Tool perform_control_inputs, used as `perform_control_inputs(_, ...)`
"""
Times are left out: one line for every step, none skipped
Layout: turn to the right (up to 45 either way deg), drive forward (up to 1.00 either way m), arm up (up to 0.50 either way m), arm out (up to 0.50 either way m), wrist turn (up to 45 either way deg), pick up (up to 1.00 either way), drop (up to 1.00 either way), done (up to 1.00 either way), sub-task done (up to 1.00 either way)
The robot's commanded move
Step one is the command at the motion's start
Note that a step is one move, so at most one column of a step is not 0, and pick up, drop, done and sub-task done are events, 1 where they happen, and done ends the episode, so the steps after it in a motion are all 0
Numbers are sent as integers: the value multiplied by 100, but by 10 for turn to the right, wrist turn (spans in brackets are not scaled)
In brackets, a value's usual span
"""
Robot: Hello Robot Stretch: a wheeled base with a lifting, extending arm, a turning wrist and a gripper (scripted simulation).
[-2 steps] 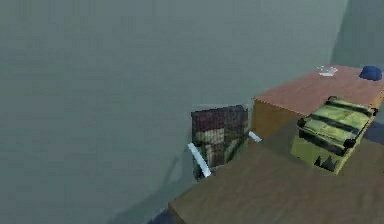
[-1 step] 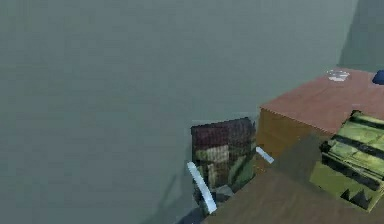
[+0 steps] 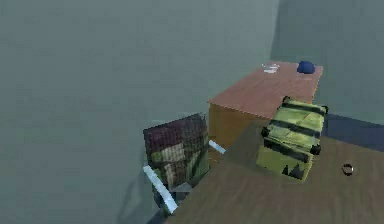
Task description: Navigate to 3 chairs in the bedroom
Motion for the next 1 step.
perform_control_inputs(0,0,0,0,0,0,0,100,0)
